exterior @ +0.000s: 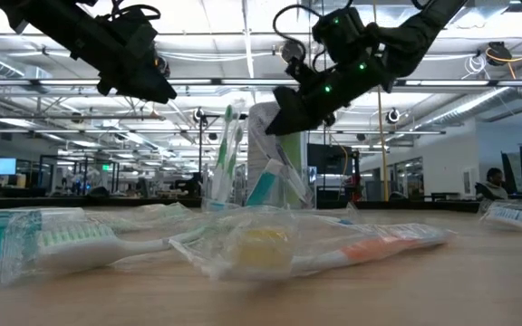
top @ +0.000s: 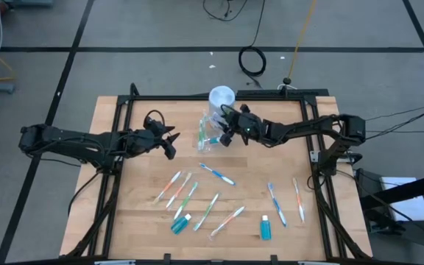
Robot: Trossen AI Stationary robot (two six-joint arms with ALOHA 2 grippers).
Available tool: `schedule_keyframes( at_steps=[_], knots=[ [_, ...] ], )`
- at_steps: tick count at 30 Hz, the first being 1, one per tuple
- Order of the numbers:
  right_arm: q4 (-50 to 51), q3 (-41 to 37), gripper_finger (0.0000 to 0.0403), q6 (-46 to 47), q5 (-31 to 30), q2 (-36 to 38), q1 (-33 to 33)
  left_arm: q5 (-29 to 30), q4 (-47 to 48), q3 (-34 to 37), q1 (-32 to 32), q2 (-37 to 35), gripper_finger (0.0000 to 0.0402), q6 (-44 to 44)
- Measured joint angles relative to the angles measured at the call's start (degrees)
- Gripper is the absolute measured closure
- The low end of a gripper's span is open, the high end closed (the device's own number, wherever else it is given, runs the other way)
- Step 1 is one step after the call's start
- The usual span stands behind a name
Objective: Pick & Place toothbrushing station
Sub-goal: Put the violet toothbrush into the transparent organizer
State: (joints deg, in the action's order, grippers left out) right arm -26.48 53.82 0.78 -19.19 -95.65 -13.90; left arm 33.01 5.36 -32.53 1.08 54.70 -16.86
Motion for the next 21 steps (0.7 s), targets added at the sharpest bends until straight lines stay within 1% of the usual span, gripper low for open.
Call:
schedule_keyframes(
  at_steps=[3, 5, 8, 13, 14, 17, 21],
  knots=[
    [1.48, -0.14, 0.0276, -0.16, -0.14, -0.67, -0.05, 0.00, 0.00, 0.00, 0.00, 0.00, 0.0238, 0.05],
    [1.33, -0.17, 0.0287, -0.82, -0.12, -0.95, -0.14, 0.00, -0.01, 0.00, 0.00, 0.00, 0.0238, 0.09],
    [0.97, 0.01, 0.0318, -1.31, -0.19, -1.16, -0.16, 0.00, -0.01, 0.00, 0.00, 0.00, 0.0238, 0.14],
    [1.30, 0.00, 0.0384, -1.22, -0.34, -1.21, 0.35, -0.02, 0.00, 0.00, 0.00, 0.00, 0.0238, 0.17],
    [1.44, 0.00, 0.0390, -0.65, -0.58, -1.19, 0.64, -0.02, 0.00, 0.00, 0.00, 0.00, 0.0238, 0.17],
    [1.93, 0.00, 0.0388, 2.30, -2.25, -1.20, 1.71, -0.03, 0.09, 0.00, 0.00, 0.00, 0.0238, 0.15],
    [2.31, 0.00, 0.0391, 3.10, -6.65, -1.24, 3.32, -0.05, 0.82, 0.00, 0.00, 0.00, 0.0238, -0.31]
  ],
)
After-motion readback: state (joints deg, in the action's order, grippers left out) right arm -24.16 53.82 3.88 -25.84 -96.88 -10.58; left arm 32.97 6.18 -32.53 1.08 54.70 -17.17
